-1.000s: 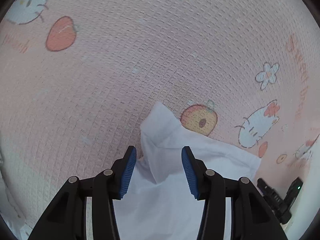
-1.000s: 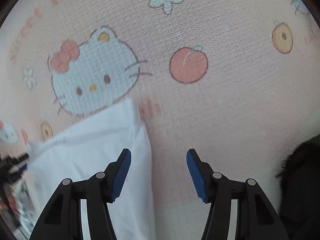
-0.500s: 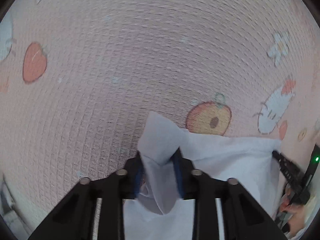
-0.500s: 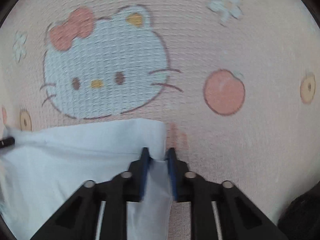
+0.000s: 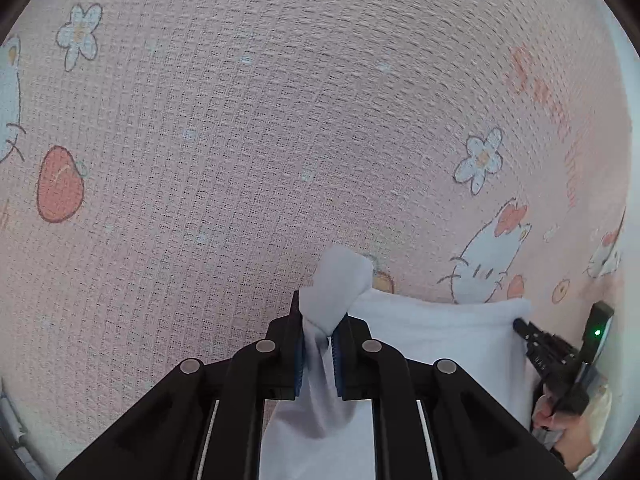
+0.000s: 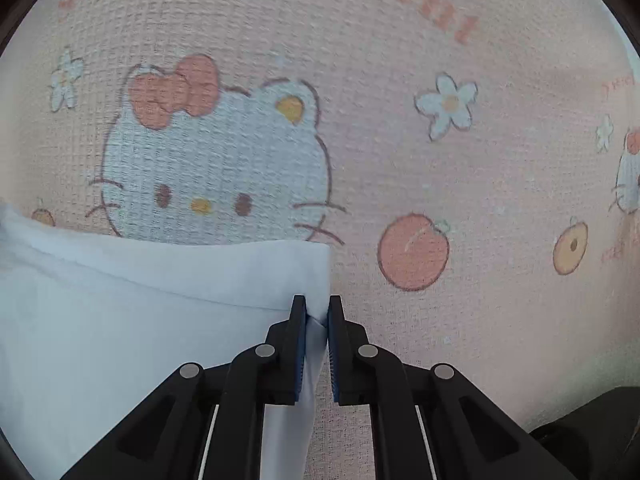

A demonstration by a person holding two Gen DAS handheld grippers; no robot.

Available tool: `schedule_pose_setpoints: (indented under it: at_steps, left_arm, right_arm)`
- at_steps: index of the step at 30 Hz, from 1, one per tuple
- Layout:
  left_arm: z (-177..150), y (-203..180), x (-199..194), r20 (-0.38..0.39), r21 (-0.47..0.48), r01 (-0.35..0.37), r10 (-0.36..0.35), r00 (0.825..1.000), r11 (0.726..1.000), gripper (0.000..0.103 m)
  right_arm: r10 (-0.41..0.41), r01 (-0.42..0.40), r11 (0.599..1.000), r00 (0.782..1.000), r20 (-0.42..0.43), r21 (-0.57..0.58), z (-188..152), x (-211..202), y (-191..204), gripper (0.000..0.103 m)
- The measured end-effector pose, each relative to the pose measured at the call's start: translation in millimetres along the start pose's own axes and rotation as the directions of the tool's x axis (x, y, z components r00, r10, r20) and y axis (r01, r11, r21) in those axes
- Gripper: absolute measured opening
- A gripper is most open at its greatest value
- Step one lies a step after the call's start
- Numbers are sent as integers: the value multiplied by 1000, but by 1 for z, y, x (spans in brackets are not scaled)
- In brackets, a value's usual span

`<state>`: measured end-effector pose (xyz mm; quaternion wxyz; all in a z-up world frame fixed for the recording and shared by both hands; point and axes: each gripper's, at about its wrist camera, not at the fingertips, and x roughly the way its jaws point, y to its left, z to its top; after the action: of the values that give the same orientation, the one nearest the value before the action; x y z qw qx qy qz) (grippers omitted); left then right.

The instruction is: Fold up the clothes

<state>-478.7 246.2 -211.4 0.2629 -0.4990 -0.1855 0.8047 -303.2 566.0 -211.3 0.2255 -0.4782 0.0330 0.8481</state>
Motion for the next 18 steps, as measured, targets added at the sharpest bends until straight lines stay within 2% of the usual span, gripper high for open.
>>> schedule_pose_setpoints:
  at_steps: [2, 4, 5, 8, 10, 12, 14, 16, 18]
  left_arm:
    - [-10, 16, -6, -11, -21, -13, 13, 1000, 1000, 10]
    - [-16, 26, -9, -51, -49, -44, 41, 998, 998, 10]
    - [-16, 25, -7, -63, -46, -52, 49, 997, 998, 10]
    - [-12, 22, 0, -84, -4, -110, 109, 990, 994, 10]
    - [2, 2, 30, -96, 12, -138, 138, 986, 990, 11]
    - [3, 1, 40, -106, 5, -160, 160, 981, 987, 12]
    - [0, 7, 41, -116, -15, -169, 166, 979, 985, 13]
    - [0, 8, 45, -129, -13, -190, 187, 974, 982, 15]
    - [2, 7, 42, -125, -25, -183, 179, 976, 983, 19]
  right_arm:
    - [25, -25, 999, 1000, -10, 47, 0, 7, -5, 7]
    - [25, -23, 999, 998, -53, 47, -1, 18, -2, 7]
    - [9, -7, 1000, 996, -92, 24, -3, 26, 2, 7]
    - [-59, 53, 997, 993, -101, -58, -2, 33, 15, 7]
    - [-86, 77, 994, 991, -107, -82, 0, 35, 21, 7]
    - [-92, 82, 993, 989, -116, -88, 2, 36, 25, 7]
    - [-73, 64, 995, 989, -130, -72, 4, 36, 22, 7]
    - [-36, 29, 998, 990, -138, -53, 7, 39, 4, 9]
    - [16, -18, 1000, 990, -137, -16, 9, 39, -12, 11]
